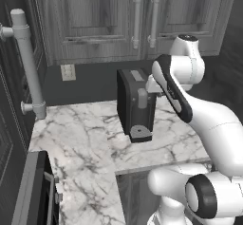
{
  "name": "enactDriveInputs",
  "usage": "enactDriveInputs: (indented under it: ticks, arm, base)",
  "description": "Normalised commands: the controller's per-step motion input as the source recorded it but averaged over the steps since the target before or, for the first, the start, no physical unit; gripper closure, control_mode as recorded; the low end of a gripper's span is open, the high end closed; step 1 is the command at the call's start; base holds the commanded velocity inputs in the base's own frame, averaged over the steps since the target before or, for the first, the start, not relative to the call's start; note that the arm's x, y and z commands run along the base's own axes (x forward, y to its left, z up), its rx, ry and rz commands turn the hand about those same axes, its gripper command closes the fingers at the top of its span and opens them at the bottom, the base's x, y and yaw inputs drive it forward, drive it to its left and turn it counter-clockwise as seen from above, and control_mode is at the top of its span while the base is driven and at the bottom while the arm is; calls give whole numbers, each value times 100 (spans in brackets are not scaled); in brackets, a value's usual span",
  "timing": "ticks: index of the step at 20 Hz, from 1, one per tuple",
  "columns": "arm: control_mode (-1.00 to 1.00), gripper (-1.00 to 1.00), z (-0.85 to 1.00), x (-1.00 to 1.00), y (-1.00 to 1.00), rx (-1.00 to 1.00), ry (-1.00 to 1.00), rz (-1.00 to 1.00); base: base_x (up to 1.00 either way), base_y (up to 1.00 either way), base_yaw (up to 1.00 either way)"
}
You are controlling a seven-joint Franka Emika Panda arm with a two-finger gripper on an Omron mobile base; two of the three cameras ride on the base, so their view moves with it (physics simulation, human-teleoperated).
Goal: Navigate to the stand mixer.
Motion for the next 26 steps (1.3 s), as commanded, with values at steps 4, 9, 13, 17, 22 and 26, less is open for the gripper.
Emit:
enactDriveInputs:
  ticks: [4,9,13,17,22,26]
  arm:
    - [-100,-100,-3,-33,0,0,1,0]
    - [-100,-100,-7,-75,0,0,0,0]
    - [-100,-100,-8,-84,0,0,0,0]
    - [-100,-100,-17,-71,0,0,0,0]
    - [-100,-100,-11,-29,0,0,1,0]
    - [-100,-100,0,0,0,0,0,0]
  base:
    - [0,0,0]
    - [0,0,0]
    - [0,0,0]
    - [0,0,0]
    - [0,0,0]
    - [0,0,0]
